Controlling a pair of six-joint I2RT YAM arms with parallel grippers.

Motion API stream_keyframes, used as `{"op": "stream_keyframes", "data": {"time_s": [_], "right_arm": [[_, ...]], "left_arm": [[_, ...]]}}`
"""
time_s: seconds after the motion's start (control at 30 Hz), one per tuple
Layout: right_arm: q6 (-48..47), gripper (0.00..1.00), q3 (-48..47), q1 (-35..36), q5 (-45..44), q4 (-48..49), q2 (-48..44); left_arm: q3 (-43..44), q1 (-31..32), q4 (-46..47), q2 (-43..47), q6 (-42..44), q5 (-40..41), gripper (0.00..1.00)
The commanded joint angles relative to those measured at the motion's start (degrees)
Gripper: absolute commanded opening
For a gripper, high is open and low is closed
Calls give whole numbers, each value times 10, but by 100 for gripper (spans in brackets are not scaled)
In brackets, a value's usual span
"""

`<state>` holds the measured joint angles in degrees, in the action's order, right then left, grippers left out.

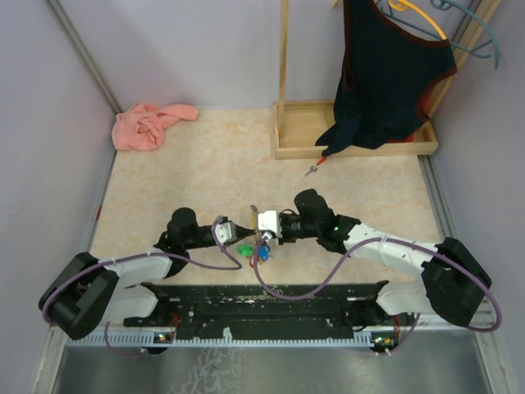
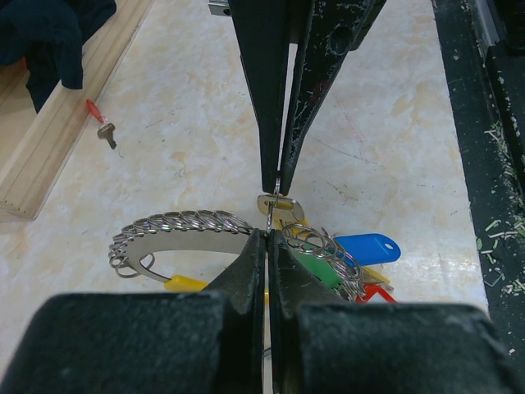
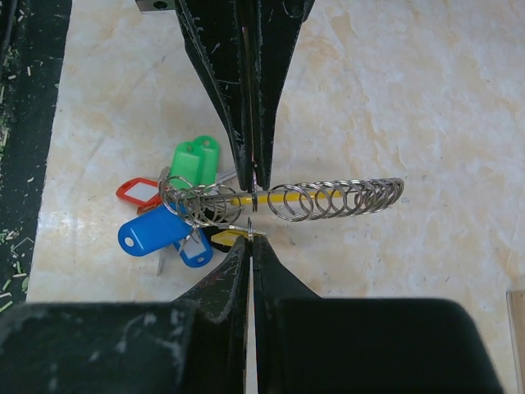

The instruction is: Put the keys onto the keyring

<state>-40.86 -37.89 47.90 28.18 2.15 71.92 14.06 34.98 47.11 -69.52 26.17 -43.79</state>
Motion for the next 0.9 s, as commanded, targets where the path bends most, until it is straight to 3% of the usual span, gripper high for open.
{"op": "stream_keyframes", "data": {"time_s": [0.0, 0.87], "right_arm": [[9, 0, -21, 9, 15, 32, 3], [25, 0, -23, 9, 17, 41, 3]], "left_arm": [[12, -2, 19, 1, -5, -21, 0], [15, -2, 17, 0, -6, -26, 0]]}}
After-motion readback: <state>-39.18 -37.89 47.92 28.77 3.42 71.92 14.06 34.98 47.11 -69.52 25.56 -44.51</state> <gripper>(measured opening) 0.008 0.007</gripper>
